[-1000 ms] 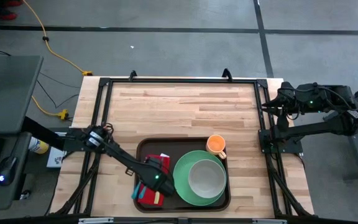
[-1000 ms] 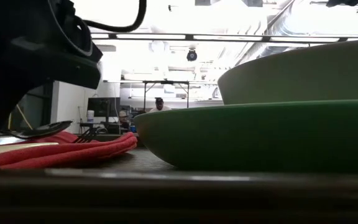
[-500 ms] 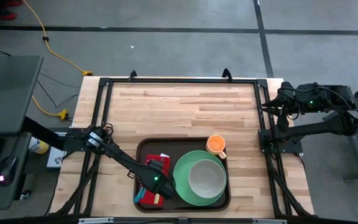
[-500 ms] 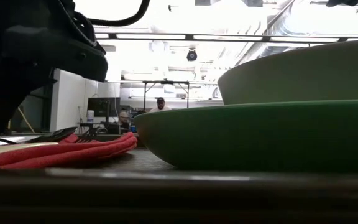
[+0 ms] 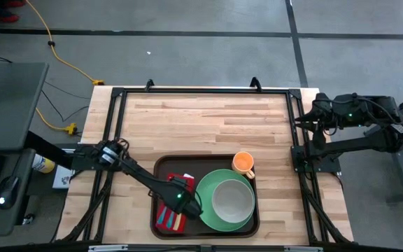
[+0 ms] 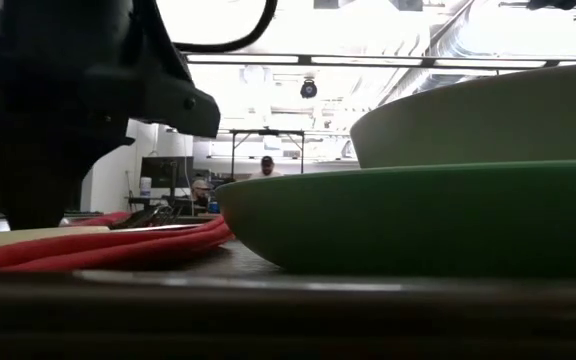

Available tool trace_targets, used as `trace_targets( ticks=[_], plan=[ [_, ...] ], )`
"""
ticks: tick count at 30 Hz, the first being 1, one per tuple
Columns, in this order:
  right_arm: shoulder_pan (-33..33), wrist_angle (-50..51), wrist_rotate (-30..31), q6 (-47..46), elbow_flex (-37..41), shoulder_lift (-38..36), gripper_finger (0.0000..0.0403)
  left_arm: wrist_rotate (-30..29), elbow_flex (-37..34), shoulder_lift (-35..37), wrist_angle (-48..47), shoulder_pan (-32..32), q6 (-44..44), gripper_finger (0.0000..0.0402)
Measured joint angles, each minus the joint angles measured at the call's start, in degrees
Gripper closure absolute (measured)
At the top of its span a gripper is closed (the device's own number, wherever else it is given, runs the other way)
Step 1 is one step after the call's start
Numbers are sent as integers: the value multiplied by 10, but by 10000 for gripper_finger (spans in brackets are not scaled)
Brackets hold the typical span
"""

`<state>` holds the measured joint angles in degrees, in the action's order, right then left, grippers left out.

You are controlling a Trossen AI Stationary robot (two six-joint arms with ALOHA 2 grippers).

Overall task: Set up tray
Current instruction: Put the blue spoon on the red napkin to the left of the green plate

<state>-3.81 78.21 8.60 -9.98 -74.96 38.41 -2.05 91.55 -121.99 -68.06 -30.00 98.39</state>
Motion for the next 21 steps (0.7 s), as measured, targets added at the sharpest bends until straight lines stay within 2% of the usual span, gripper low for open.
trace_targets(
  ticks=[5, 17, 21],
  plan=[
    [0, 13, -1, 0, 0, 0, 336, -1, 14, -1, -52, 9, -2, 394],
    [0, 24, 4, 0, 0, 0, 336, 14, 16, -1, -47, 11, -2, 394],
    [0, 24, 4, 0, 0, 0, 336, 14, 16, -1, -44, 11, -2, 371]
  ],
)
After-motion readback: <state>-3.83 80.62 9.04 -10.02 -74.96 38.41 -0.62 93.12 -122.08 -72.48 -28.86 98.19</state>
